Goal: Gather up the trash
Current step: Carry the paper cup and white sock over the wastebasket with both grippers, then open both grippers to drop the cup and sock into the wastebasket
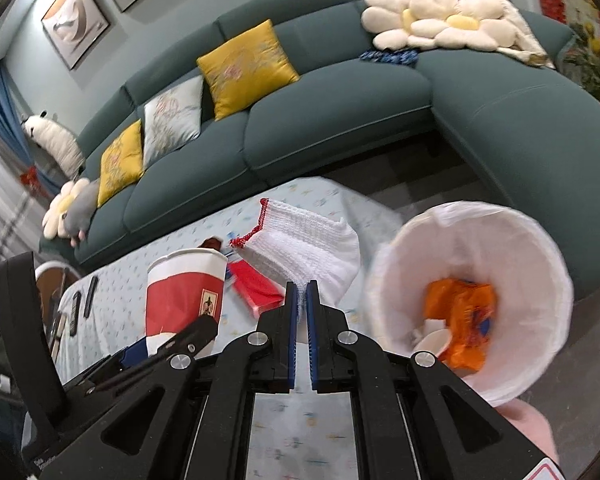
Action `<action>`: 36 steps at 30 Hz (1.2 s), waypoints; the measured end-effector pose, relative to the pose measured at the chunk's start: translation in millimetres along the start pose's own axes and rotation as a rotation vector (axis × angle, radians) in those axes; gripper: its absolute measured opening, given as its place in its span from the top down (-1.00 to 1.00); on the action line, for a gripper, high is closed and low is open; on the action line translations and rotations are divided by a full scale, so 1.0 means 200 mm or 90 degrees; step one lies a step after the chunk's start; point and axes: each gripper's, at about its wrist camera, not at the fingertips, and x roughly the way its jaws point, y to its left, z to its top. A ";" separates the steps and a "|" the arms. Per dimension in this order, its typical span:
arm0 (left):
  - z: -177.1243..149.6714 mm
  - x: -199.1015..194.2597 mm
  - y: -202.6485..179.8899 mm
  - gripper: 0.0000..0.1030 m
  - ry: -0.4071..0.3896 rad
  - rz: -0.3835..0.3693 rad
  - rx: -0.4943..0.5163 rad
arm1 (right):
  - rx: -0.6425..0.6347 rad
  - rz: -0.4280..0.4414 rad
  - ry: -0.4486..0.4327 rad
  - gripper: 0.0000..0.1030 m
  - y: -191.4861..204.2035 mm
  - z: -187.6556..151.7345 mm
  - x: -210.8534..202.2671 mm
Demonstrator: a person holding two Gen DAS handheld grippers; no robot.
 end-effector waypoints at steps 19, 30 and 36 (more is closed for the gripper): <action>-0.04 0.13 -0.63 -0.23 0.027 -0.069 0.135 | 0.082 -0.075 -0.024 0.89 -0.57 0.03 -0.17; -0.03 0.17 -0.75 -0.56 0.038 -0.078 0.152 | 0.108 -0.092 -0.035 0.74 -0.67 0.05 -0.16; -0.03 0.18 -0.73 -0.56 0.039 -0.072 0.149 | 0.108 -0.097 -0.036 0.58 -0.68 0.05 -0.16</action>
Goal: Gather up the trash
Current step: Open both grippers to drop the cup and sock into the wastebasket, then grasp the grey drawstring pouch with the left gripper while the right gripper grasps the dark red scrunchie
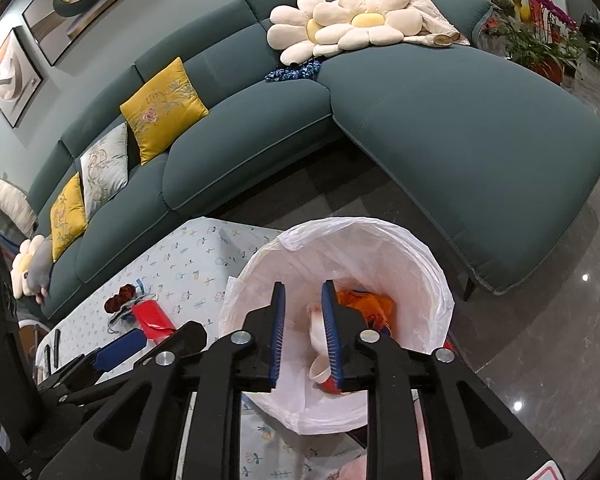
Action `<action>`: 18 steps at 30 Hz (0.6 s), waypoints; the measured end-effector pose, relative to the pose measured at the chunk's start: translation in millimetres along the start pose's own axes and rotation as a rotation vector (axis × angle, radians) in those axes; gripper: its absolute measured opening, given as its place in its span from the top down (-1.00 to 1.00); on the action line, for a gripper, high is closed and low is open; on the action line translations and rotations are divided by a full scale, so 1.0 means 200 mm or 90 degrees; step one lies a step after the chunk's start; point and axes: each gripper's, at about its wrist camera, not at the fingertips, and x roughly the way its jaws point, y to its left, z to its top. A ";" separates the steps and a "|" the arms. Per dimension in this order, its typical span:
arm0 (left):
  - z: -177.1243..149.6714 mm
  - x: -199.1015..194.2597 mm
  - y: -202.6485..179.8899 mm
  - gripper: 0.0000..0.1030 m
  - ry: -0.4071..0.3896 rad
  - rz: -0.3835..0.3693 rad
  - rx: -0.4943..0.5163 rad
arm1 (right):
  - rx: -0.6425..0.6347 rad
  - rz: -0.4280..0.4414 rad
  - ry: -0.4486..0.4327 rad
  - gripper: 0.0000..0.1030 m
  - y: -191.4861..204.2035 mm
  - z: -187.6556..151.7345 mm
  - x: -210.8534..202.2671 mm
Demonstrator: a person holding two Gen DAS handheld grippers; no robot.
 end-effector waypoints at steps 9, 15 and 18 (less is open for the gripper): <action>-0.02 -0.02 0.08 -0.56 -0.005 0.010 -0.018 | -0.014 -0.002 -0.002 0.39 0.05 0.00 0.00; -0.03 -0.04 0.17 -0.56 -0.012 0.022 -0.047 | -0.034 -0.004 0.002 0.28 0.11 -0.03 0.01; -0.03 -0.06 0.23 -0.56 -0.015 0.032 -0.062 | -0.042 -0.002 0.007 0.27 0.16 -0.04 0.02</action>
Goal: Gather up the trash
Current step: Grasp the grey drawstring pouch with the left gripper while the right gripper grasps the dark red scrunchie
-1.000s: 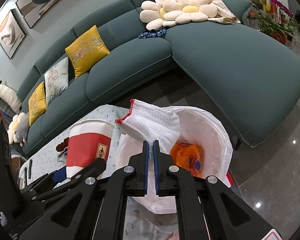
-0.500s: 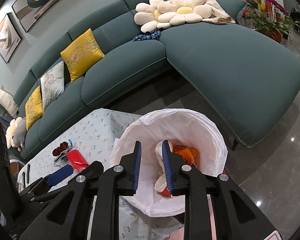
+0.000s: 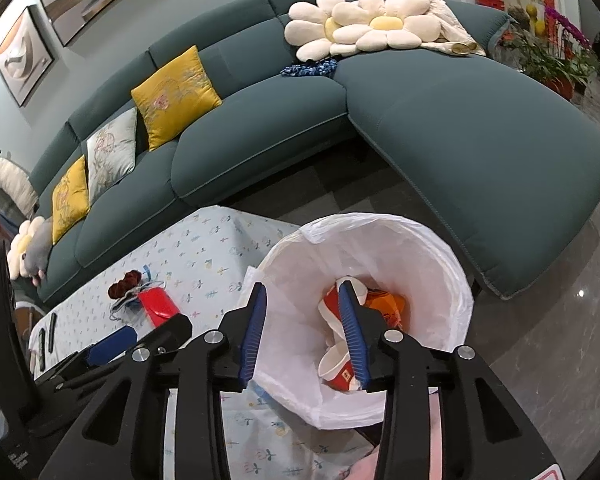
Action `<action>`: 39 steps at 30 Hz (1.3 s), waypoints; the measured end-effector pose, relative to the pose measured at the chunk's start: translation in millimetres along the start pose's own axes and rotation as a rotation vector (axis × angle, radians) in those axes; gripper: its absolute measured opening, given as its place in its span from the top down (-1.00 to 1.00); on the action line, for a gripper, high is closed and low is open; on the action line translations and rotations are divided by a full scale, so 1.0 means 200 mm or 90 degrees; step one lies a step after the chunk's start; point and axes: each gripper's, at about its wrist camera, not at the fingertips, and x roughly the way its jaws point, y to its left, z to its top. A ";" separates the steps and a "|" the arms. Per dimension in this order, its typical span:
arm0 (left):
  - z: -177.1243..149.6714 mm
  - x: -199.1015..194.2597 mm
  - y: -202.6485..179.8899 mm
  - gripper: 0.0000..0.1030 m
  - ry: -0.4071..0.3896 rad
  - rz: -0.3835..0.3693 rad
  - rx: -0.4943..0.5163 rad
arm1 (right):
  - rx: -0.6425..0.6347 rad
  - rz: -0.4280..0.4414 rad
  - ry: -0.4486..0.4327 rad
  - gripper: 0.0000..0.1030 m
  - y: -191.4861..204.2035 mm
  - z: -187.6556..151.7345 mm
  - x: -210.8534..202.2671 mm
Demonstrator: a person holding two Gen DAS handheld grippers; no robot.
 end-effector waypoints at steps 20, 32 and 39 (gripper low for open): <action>-0.03 -0.05 0.66 -0.56 -0.006 0.076 -0.158 | -0.107 0.046 0.056 0.13 0.52 -0.11 0.17; -0.06 -0.04 1.30 -0.56 -0.003 0.147 -0.276 | -0.165 0.099 0.119 -0.05 1.08 -0.09 0.52; -0.03 0.00 1.65 -0.56 0.006 0.172 -0.331 | -0.196 0.103 0.168 -0.09 1.48 -0.04 0.90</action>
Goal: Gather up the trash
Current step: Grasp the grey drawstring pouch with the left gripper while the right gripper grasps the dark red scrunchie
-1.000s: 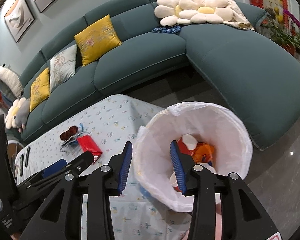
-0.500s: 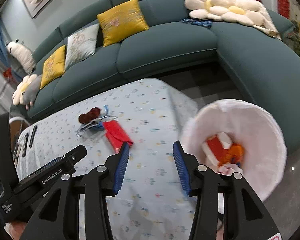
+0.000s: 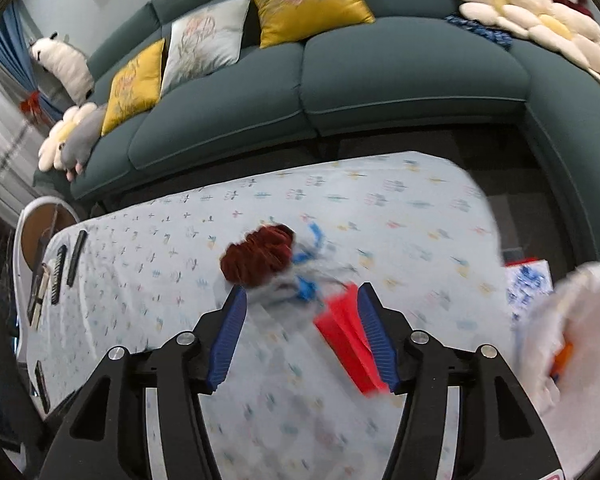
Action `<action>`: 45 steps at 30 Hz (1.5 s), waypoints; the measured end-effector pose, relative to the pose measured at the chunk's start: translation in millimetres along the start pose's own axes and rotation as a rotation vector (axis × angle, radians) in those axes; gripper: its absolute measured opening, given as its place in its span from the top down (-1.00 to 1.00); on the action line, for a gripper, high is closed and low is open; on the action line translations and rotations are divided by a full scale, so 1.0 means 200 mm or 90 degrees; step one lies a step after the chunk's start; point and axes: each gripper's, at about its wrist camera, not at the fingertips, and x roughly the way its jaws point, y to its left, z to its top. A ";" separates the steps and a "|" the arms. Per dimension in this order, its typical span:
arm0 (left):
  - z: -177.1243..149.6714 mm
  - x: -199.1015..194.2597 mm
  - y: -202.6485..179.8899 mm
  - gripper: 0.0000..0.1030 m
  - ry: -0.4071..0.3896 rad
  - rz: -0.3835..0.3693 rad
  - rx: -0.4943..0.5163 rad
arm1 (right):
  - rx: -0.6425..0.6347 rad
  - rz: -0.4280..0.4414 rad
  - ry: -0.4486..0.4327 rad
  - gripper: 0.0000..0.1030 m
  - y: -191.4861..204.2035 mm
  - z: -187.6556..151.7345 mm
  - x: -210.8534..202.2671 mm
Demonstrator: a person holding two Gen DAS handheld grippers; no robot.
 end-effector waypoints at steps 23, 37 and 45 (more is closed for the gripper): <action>0.03 0.20 0.08 -0.56 0.044 -0.023 -0.016 | -0.057 0.019 0.152 0.75 0.14 -0.36 0.42; -0.10 0.21 -0.22 -0.69 0.060 -0.062 0.044 | 0.007 0.005 0.040 0.76 -0.14 -0.43 -0.07; -0.09 0.41 -0.38 -0.60 0.099 -0.039 0.079 | 0.063 -0.013 0.009 0.76 -0.36 -0.35 -0.18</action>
